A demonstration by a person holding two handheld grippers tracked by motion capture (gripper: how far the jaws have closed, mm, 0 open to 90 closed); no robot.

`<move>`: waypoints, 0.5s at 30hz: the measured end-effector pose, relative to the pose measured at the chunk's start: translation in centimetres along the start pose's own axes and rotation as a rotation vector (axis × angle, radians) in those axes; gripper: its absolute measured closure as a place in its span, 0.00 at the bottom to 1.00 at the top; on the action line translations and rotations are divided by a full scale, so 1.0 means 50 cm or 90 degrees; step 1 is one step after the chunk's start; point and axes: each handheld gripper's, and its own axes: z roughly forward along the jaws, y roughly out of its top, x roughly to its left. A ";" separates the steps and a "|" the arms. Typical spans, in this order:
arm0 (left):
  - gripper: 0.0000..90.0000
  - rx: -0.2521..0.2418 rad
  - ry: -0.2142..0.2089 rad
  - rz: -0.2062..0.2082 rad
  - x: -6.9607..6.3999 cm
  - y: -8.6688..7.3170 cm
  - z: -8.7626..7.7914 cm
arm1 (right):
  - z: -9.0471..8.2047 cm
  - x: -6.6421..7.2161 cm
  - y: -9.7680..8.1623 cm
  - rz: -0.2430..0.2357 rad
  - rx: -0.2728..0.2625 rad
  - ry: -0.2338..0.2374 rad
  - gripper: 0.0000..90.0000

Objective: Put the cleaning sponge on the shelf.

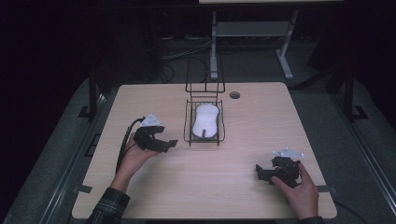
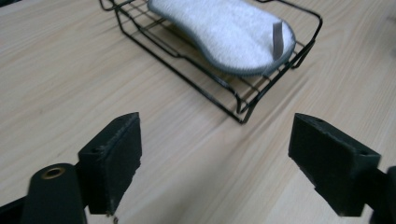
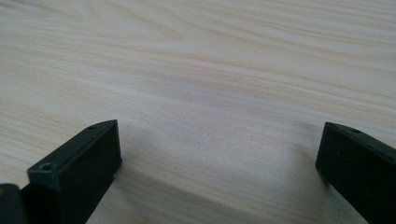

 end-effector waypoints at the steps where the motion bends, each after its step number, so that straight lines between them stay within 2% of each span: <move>1: 0.17 -0.001 0.004 -0.001 -0.001 -0.007 -0.005 | 0.000 0.000 0.000 0.000 0.000 0.000 0.00; 3: 0.15 -0.008 0.018 -0.001 -0.007 -0.024 -0.018 | 0.000 0.000 0.000 0.000 0.000 0.000 0.00; 5: 0.14 -0.012 0.020 0.001 -0.010 -0.031 -0.022 | 0.000 0.000 0.000 0.000 0.000 0.000 0.00; 6: 0.14 -0.013 0.030 0.003 -0.017 -0.046 -0.032 | 0.000 0.000 0.000 0.000 0.000 0.000 0.00; 7: 0.14 -0.013 0.030 0.003 -0.017 -0.046 -0.032 | 0.000 0.000 0.000 0.000 0.000 0.000 0.00; 9: 0.14 -0.010 0.039 0.014 -0.025 -0.065 -0.043 | 0.000 0.000 0.000 0.000 0.000 0.000 0.00; 15: 0.14 0.000 0.042 0.012 -0.040 -0.100 -0.061 | 0.000 0.000 0.000 0.000 0.000 0.000 0.00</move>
